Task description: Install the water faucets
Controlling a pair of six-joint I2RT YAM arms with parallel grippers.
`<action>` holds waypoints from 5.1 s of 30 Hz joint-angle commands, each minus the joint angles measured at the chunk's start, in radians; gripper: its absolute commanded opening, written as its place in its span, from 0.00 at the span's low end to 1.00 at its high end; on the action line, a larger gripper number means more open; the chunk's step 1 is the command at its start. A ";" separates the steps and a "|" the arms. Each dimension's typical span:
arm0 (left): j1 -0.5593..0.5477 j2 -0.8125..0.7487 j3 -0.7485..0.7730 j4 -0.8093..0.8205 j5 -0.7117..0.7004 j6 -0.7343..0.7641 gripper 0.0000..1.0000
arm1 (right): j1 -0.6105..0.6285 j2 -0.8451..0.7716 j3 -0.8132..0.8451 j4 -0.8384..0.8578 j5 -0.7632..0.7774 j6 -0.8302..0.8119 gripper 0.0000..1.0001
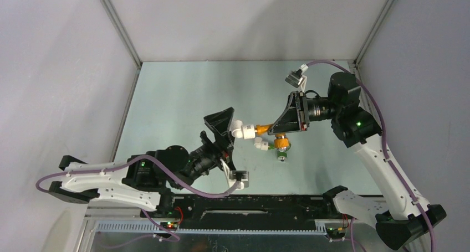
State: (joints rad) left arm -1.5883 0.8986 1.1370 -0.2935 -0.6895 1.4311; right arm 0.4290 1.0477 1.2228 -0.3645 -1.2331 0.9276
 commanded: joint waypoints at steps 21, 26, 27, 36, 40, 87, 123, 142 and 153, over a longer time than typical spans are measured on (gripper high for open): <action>0.336 -0.073 0.119 -0.090 0.253 -1.800 1.00 | -0.112 -0.021 0.013 -0.302 -0.017 -0.292 0.00; 0.567 -0.058 0.131 -0.172 0.479 -2.201 1.00 | -0.113 -0.025 0.014 -0.286 -0.016 -0.277 0.00; 0.608 -0.056 0.120 -0.175 0.535 -2.262 1.00 | -0.113 -0.026 0.014 -0.272 -0.016 -0.269 0.00; 0.835 -0.088 -0.236 0.247 1.022 -2.772 1.00 | -0.113 -0.027 0.014 -0.203 -0.027 -0.223 0.00; 0.834 -0.040 -0.317 0.472 1.142 -2.907 0.98 | -0.113 -0.024 0.014 -0.199 -0.030 -0.221 0.00; 0.298 0.020 0.239 -0.102 0.695 -0.862 0.00 | -0.006 0.015 0.013 -0.050 0.004 -0.047 0.00; -0.011 -0.001 0.096 0.017 0.043 -0.845 1.00 | -0.063 0.051 0.012 -0.177 0.018 -0.198 0.00; 0.735 -0.078 -0.072 0.071 0.798 -2.363 1.00 | -0.085 0.058 0.014 -0.231 0.006 -0.274 0.00; 0.832 -0.097 -0.271 0.229 0.978 -2.696 1.00 | -0.087 0.027 0.014 -0.229 0.012 -0.280 0.00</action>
State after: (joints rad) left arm -0.7731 0.8040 0.8669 -0.1619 0.1715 -1.1202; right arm 0.3481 1.1099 1.2224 -0.6266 -1.1961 0.6594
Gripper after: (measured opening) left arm 0.996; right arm 0.298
